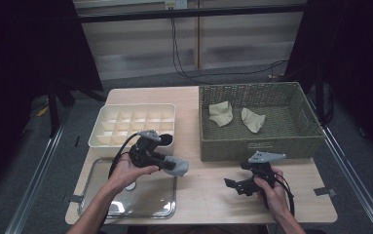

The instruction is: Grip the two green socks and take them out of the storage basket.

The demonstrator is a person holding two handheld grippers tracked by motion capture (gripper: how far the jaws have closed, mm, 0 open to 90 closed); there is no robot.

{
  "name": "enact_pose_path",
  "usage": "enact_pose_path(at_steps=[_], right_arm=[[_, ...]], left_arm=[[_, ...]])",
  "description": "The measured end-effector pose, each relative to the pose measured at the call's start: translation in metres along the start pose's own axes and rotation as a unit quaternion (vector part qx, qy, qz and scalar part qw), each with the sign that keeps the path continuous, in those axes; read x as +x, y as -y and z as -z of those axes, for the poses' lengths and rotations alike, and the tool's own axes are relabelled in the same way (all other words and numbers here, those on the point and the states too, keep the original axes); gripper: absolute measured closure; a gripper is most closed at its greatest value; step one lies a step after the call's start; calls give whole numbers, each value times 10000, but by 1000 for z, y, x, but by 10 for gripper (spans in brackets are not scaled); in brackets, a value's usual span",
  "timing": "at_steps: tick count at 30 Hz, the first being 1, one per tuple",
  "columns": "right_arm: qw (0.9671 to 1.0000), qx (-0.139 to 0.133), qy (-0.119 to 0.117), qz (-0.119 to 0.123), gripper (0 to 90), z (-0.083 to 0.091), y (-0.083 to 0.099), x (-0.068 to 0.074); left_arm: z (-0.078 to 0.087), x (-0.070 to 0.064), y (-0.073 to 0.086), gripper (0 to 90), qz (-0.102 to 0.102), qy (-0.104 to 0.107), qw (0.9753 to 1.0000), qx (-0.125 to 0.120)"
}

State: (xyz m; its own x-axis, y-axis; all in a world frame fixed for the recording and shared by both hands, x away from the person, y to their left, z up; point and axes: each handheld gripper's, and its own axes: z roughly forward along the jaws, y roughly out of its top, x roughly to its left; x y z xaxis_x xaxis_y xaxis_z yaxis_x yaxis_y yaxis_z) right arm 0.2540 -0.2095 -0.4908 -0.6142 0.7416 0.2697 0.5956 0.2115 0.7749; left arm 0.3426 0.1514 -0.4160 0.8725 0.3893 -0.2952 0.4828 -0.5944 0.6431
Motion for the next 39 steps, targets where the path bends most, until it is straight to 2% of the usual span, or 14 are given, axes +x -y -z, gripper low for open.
enact_pose_path(at_steps=[1,3,4,8,10,11,14,20,21,23,26,28,36,39], right_arm=[[10000,8,-2,-8,34,0,0,0],[10000,13,8,1,34,0,0,1],[10000,9,1,4,34,0,0,1],[10000,6,4,11,34,0,0,0],[10000,9,22,-5,34,-1,0,0],[10000,9,19,-8,34,-1,0,0],[10000,8,21,-11,34,-1,0,0],[10000,-1,10,-8,34,-1,0,0],[10000,-5,-7,16,34,-1,0,-1],[10000,6,-37,37,33,-1,-1,0],[10000,6,-43,51,33,-2,-1,1],[10000,14,-28,71,33,-2,-1,1],[10000,8,-19,65,33,-2,-1,0],[10000,11,-11,69,33,-2,-1,0]], left_arm=[[3,0,-2,657,-37,-60,10000,60],[6,0,-3,657,-94,-34,9999,32],[8,-1,-4,657,-118,-104,9998,92],[13,0,-9,657,-206,-79,9997,122],[15,1,-11,657,-178,-106,9997,148],[15,2,-11,657,-121,-89,9999,73],[20,6,-13,657,-148,-180,9996,186],[29,10,-17,657,-156,-256,9994,183],[30,11,-18,656,-177,-213,9994,185],[32,13,-19,656,-122,-224,9995,208],[37,15,-21,656,-123,-344,9990,246],[40,16,-21,656,-111,-332,9992,192],[52,26,-25,656,-59,-537,9982,245],[56,31,-27,656,-48,-653,9973,344]])
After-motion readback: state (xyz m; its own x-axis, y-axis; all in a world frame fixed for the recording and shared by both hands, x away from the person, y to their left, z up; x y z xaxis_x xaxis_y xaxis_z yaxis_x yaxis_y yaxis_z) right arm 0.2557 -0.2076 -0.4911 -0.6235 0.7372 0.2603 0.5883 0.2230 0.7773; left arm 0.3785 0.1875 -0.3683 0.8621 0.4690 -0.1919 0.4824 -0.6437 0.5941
